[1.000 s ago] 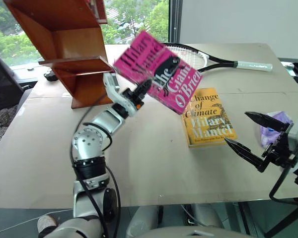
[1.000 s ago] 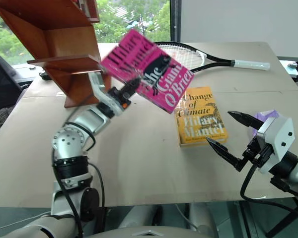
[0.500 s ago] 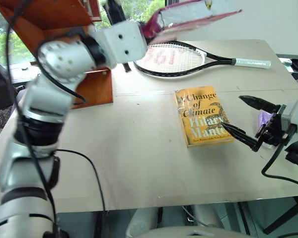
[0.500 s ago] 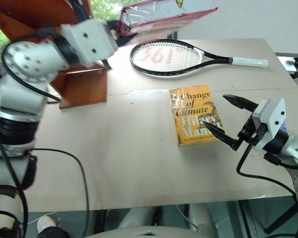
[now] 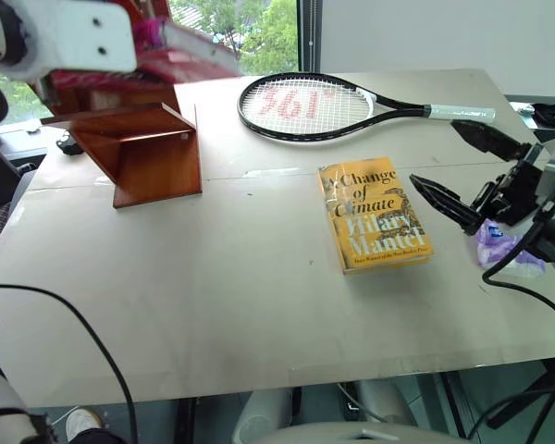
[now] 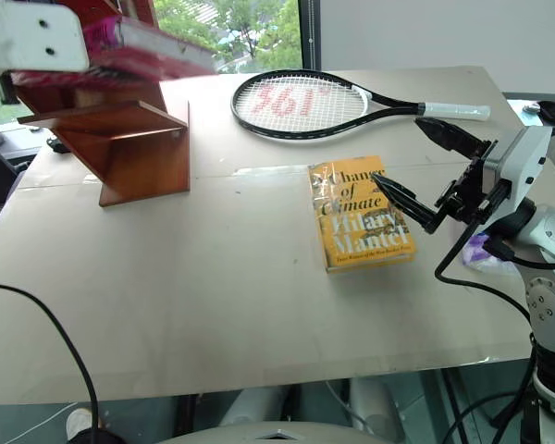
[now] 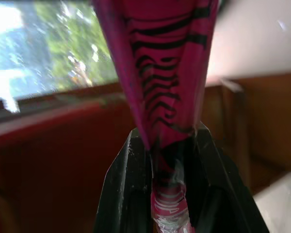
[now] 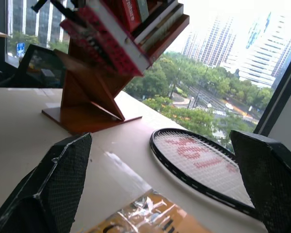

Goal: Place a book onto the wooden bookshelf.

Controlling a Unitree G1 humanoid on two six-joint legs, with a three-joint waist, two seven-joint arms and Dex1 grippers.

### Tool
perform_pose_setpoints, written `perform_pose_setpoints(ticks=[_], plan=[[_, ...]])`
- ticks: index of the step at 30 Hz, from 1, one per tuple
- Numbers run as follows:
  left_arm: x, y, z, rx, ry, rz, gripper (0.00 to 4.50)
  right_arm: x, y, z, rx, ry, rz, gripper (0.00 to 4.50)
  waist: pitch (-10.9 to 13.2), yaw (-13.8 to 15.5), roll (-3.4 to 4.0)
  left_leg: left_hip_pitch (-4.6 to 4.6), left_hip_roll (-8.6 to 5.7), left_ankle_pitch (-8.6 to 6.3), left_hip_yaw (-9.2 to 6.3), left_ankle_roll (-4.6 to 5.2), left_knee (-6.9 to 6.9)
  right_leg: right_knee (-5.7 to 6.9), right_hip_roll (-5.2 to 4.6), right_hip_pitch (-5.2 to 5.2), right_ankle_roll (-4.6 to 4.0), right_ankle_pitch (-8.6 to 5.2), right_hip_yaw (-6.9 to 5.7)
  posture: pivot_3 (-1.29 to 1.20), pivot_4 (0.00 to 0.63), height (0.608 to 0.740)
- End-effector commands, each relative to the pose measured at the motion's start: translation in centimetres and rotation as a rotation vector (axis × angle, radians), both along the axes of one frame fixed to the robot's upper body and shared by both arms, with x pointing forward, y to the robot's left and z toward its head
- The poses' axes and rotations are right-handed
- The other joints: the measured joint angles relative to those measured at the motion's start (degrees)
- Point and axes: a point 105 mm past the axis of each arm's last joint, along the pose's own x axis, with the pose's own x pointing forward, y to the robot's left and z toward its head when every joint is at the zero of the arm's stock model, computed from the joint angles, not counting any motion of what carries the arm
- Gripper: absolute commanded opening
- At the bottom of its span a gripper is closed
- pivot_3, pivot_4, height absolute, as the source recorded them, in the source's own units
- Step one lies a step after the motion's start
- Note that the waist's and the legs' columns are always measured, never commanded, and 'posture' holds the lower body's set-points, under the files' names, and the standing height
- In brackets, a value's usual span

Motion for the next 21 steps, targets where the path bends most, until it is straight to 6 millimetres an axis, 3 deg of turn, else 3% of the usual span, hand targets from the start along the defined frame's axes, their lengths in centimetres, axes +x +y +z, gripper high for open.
perform_pose_setpoints(ticks=[1, 4, 9, 16, 17, 18, 21], plan=[[0.1, 1.9, 0.9, 0.014, -0.025, 0.107, 0.38, -1.5, 1.0, 1.8, -0.010, -0.057, 0.055, 4.50, 0.02, 0.11, -0.05, -0.06, -0.01, 0.00, -0.04, 0.00, 0.04, 0.02, -0.02, -0.04, 0.00, 0.00, -0.05, 0.00, 0.150, 0.740], [1.9, 3.1, -0.2, 0.042, -0.028, 0.161, 0.38, -1.8, 1.1, 1.7, -0.069, -0.007, 0.095, 4.50, 0.03, 0.17, -0.07, -0.11, -0.08, 0.00, -0.09, 0.00, 0.09, 0.01, -0.09, -0.04, 0.00, 0.00, -0.11, 0.00, 0.150, 0.740], [4.3, 2.3, -1.9, 0.012, 0.002, 0.166, 0.38, -1.4, 0.7, 1.5, -0.111, 0.051, 0.072, 4.50, 0.00, 0.12, -0.01, 0.18, -0.06, 0.06, -0.02, -0.10, 0.09, 0.54, -0.11, -0.01, 0.00, 0.00, 0.02, 0.00, 0.150, 0.740], [5.4, 2.4, -4.2, 0.017, 0.082, 0.192, 0.38, -1.8, 0.7, 1.9, -0.114, 0.054, 0.054, 4.50, -0.07, -0.18, -0.01, 0.37, -0.05, 0.12, 0.14, -0.17, 0.19, 1.00, -0.13, -0.01, -0.01, 0.00, 0.16, 0.00, 0.150, 0.740], [5.4, 2.2, -4.4, -0.011, 0.085, 0.188, 1.32, -1.8, 0.6, 1.8, -0.117, 0.057, 0.051, 4.50, -0.08, -0.20, -0.01, 0.37, -0.05, 0.12, 0.17, -0.17, 0.19, 1.01, -0.13, -0.01, -0.01, 0.00, 0.19, 0.00, 0.150, 0.740], [5.3, 2.1, -4.3, -0.014, 0.090, 0.185, 1.54, -1.9, 0.6, 1.8, -0.119, 0.060, 0.049, 4.50, -0.07, -0.27, -0.02, 0.37, -0.04, 0.12, 0.17, -0.17, 0.19, 1.01, -0.13, -0.02, -0.01, 0.01, 0.19, 0.00, 0.150, 0.740], [3.6, 1.5, -2.1, -0.075, 0.045, 0.149, 3.07, -2.0, 0.1, 2.0, -0.123, 0.065, 0.038, 4.50, -0.07, -0.27, -0.04, 0.22, -0.03, 0.12, 0.17, -0.16, 0.26, 0.97, -0.11, -0.15, -0.01, 0.01, 0.20, 0.00, 0.150, 0.740]])
